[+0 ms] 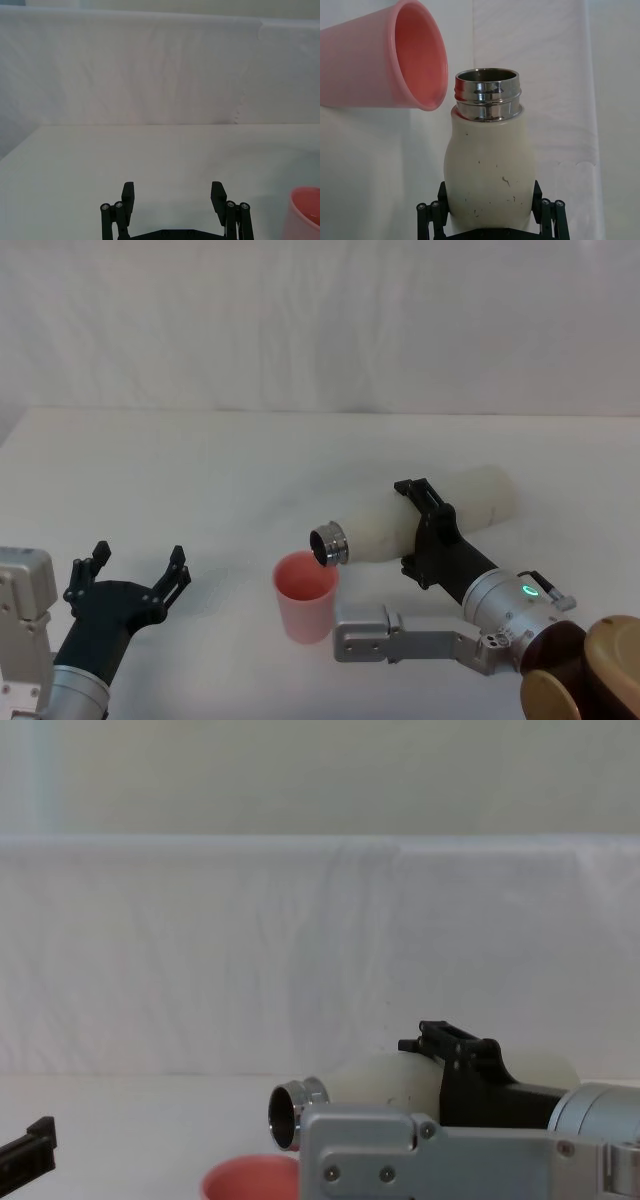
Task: Grasp the thermos with one hand and pour water into the cup lid.
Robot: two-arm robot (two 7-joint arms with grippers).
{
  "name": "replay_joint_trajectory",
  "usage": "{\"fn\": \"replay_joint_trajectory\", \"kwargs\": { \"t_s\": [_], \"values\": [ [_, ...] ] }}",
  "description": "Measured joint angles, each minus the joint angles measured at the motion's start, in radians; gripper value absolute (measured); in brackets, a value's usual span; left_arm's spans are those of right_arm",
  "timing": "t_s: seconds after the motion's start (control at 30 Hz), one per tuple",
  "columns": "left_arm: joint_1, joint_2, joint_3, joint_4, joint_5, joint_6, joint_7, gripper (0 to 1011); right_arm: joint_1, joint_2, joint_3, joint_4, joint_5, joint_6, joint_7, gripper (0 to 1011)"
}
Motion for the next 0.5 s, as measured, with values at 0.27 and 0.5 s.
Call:
{"fn": "replay_joint_trajectory", "kwargs": {
  "t_s": [0.27,0.5],
  "values": [
    [0.000,0.000,0.000,0.000,0.000,0.000,0.000,1001,0.004,0.000,-0.004,0.002,-0.009,0.001,0.000,958],
    [0.000,0.000,0.000,0.000,0.000,0.000,0.000,1001,0.007,0.001,-0.008,0.002,-0.018,0.004,0.000,958]
  ]
}}
